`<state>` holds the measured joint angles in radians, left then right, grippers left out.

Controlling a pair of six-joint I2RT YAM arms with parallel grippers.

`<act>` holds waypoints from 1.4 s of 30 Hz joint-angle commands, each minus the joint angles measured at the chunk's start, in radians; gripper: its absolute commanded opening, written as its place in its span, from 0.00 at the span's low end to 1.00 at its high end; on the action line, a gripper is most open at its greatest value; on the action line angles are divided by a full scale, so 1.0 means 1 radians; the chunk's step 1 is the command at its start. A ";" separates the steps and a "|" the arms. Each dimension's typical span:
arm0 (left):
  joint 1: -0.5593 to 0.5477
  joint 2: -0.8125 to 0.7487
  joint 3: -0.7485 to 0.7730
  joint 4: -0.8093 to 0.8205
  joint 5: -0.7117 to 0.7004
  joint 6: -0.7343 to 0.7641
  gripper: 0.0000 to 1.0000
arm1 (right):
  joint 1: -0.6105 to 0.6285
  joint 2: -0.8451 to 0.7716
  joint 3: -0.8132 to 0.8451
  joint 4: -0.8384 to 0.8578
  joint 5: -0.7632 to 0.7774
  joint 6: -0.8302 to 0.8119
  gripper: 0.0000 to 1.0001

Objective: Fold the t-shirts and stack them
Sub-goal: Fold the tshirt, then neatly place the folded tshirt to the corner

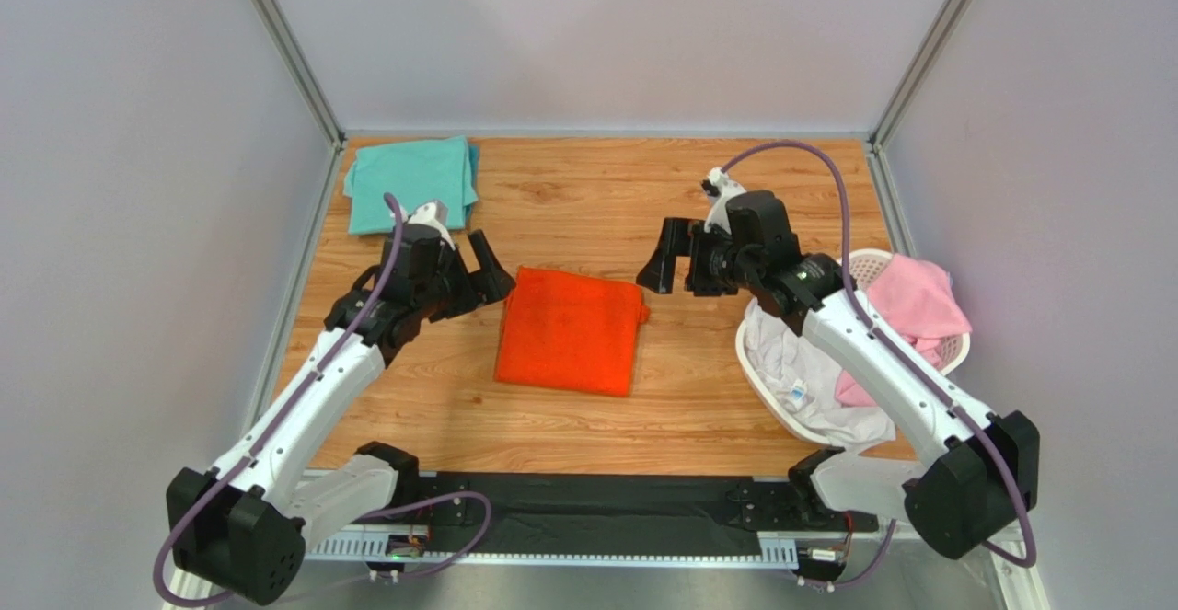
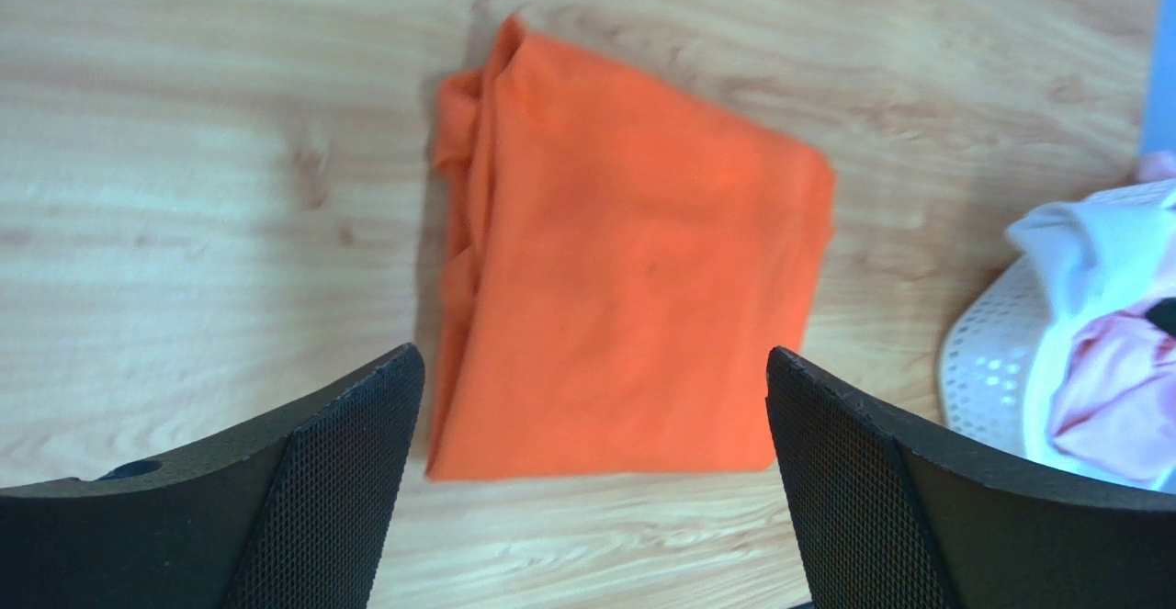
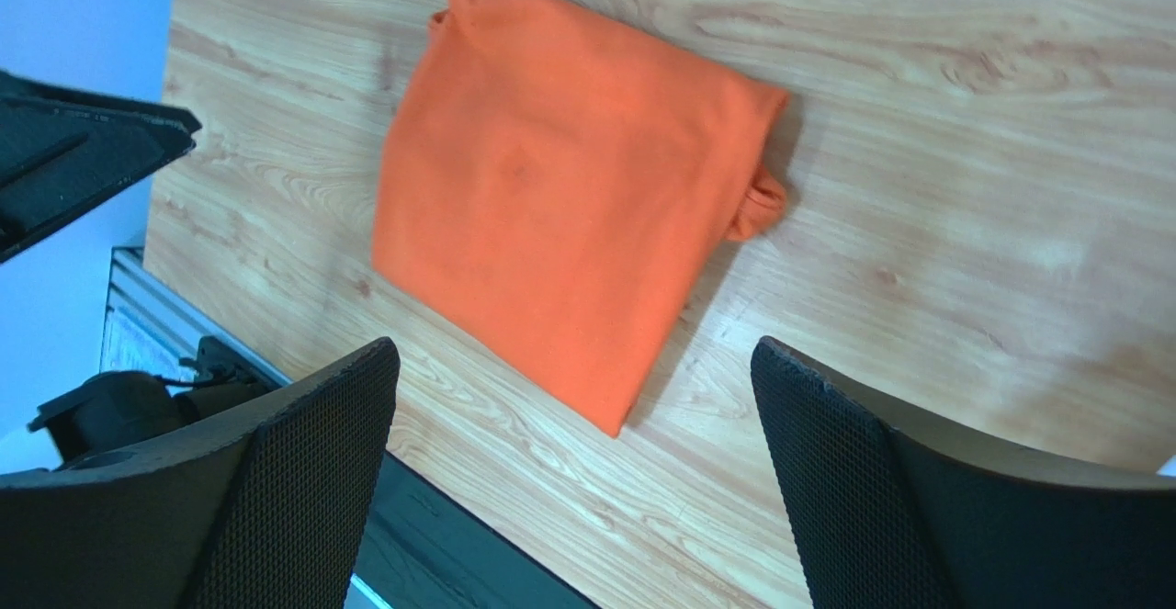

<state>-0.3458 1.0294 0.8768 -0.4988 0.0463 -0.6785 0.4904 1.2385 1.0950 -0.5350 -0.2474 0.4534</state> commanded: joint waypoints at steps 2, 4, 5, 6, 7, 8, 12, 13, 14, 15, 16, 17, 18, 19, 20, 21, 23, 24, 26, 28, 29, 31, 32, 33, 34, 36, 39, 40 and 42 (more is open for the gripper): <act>-0.002 -0.069 -0.085 -0.021 -0.045 -0.015 1.00 | 0.002 -0.099 -0.104 0.073 0.106 0.068 1.00; -0.002 -0.097 -0.128 -0.017 -0.045 -0.020 1.00 | 0.004 -0.146 -0.156 0.087 0.129 0.073 1.00; -0.002 -0.118 -0.139 -0.008 -0.045 -0.018 1.00 | 0.004 -0.160 -0.173 0.092 0.138 0.073 1.00; -0.002 -0.126 -0.151 -0.003 -0.069 -0.016 1.00 | 0.004 -0.172 -0.190 0.105 0.140 0.079 1.00; -0.002 -0.130 -0.173 0.005 -0.075 -0.015 1.00 | 0.002 -0.192 -0.225 0.113 0.138 0.079 1.00; -0.002 -0.130 -0.179 0.017 -0.077 -0.016 1.00 | 0.004 -0.203 -0.240 0.131 0.135 0.080 1.00; -0.002 -0.080 -0.200 0.058 -0.086 -0.010 1.00 | 0.004 -0.240 -0.303 0.148 0.135 0.085 1.00; -0.002 -0.063 -0.205 0.074 -0.082 -0.003 1.00 | 0.004 -0.254 -0.311 0.145 0.135 0.084 1.00; -0.002 -0.025 -0.206 0.104 -0.079 0.000 1.00 | 0.002 -0.260 -0.319 0.144 0.137 0.082 1.00; -0.002 -0.003 -0.205 0.115 -0.077 0.003 1.00 | 0.004 -0.266 -0.326 0.142 0.134 0.079 1.00; -0.002 0.018 -0.202 0.127 -0.071 0.005 1.00 | 0.004 -0.272 -0.328 0.141 0.132 0.077 1.00; -0.002 0.062 -0.200 0.153 -0.072 0.004 1.00 | 0.004 -0.286 -0.328 0.138 0.128 0.076 1.00; -0.002 0.084 -0.199 0.169 -0.074 0.005 1.00 | 0.004 -0.292 -0.331 0.139 0.123 0.070 1.00; -0.002 0.107 -0.190 0.187 -0.069 0.005 1.00 | 0.004 -0.297 -0.331 0.138 0.122 0.067 1.00; -0.002 0.151 -0.182 0.196 -0.065 0.007 1.00 | 0.002 -0.307 -0.333 0.138 0.116 0.065 1.00; -0.002 0.175 -0.167 0.203 -0.057 0.007 0.99 | 0.004 -0.309 -0.337 0.138 0.112 0.064 1.00; -0.002 0.247 -0.142 0.195 -0.054 0.007 0.96 | 0.004 -0.318 -0.340 0.135 0.106 0.057 1.00; -0.002 0.268 -0.133 0.195 -0.054 0.007 0.95 | 0.002 -0.320 -0.345 0.133 0.108 0.057 1.00; -0.002 0.325 -0.118 0.207 -0.019 0.008 0.93 | 0.004 -0.323 -0.349 0.127 0.112 0.048 1.00; -0.002 0.356 -0.113 0.232 0.018 0.008 0.91 | 0.004 -0.330 -0.354 0.121 0.114 0.045 1.00; -0.002 0.383 -0.111 0.239 0.030 0.005 0.89 | 0.002 -0.332 -0.354 0.115 0.122 0.042 1.00; -0.002 0.421 -0.113 0.265 0.069 0.002 0.86 | 0.004 -0.335 -0.356 0.109 0.126 0.038 1.00; -0.002 0.435 -0.113 0.273 0.082 0.002 0.84 | 0.004 -0.336 -0.359 0.109 0.131 0.033 1.00; -0.002 0.448 -0.107 0.281 0.107 0.002 0.84 | 0.004 -0.336 -0.360 0.106 0.132 0.030 1.00; -0.004 0.474 -0.105 0.287 0.115 0.000 0.82 | 0.004 -0.338 -0.362 0.104 0.137 0.028 1.00; -0.005 0.509 -0.098 0.295 0.121 0.000 0.80 | 0.002 -0.341 -0.363 0.102 0.142 0.021 1.00; -0.010 0.550 -0.088 0.302 0.121 -0.004 0.77 | 0.004 -0.347 -0.363 0.093 0.148 0.007 1.00; -0.013 0.560 -0.084 0.304 0.121 -0.004 0.73 | 0.002 -0.352 -0.363 0.092 0.151 0.007 1.00; -0.024 0.578 -0.065 0.290 0.115 -0.001 0.68 | 0.004 -0.356 -0.363 0.090 0.158 -0.002 1.00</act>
<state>-0.3515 1.5665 0.7948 -0.2058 0.1528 -0.6899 0.4904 0.9089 0.7338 -0.4526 -0.1200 0.4839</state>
